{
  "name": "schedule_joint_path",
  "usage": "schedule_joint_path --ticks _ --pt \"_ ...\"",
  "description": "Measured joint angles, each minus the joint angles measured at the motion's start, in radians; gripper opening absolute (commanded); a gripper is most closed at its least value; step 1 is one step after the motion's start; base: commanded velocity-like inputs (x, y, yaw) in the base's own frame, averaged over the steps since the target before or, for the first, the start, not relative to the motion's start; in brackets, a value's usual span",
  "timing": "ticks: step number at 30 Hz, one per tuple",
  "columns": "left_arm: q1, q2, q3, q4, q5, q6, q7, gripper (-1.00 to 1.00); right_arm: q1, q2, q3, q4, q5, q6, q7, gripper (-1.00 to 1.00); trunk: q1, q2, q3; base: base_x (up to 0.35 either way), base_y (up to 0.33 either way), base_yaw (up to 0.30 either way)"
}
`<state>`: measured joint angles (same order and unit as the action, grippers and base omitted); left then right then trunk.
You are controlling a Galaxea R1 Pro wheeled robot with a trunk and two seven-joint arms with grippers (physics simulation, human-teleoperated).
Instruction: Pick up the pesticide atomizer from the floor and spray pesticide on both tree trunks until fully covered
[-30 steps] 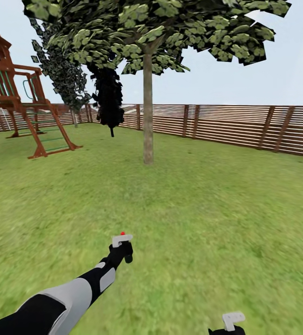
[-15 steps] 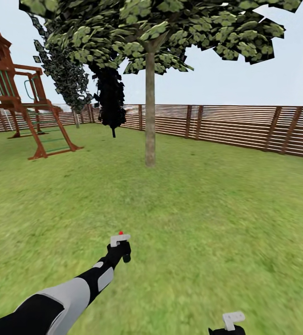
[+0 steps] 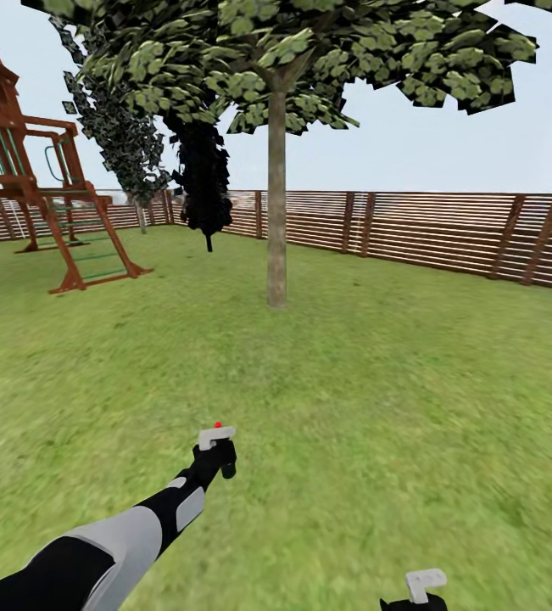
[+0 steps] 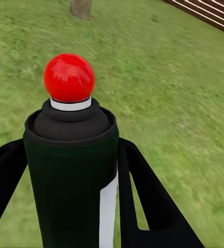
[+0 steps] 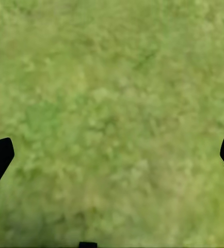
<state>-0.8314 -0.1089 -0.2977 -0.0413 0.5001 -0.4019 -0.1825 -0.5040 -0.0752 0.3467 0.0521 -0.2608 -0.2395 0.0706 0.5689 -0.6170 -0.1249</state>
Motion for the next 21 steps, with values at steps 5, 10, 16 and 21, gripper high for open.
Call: schedule_joint_path --ticks 5,10,16,21 --pt "0.000 0.000 0.000 0.000 0.000 0.000 0.000 -1.00 0.000 0.000 0.000 0.000 0.000 -0.001 0.000 1.00 0.000 0.000 0.000 0.350 0.000 0.026" --pt "0.000 0.000 0.000 0.000 0.000 0.000 0.000 -1.00 -0.001 0.000 0.000 0.000 0.000 -0.001 0.000 1.00 0.000 0.000 0.000 0.350 0.000 0.005" --pt "0.000 0.000 0.000 0.000 0.000 0.000 0.000 -1.00 0.000 0.000 0.000 0.000 0.000 -0.001 0.000 1.00 0.000 0.000 0.000 0.350 0.000 0.000" --pt "0.000 0.000 0.000 0.000 0.000 0.000 0.000 -1.00 0.000 0.000 0.000 0.000 0.000 0.000 0.000 1.00 0.000 0.000 0.000 0.350 0.000 0.000"
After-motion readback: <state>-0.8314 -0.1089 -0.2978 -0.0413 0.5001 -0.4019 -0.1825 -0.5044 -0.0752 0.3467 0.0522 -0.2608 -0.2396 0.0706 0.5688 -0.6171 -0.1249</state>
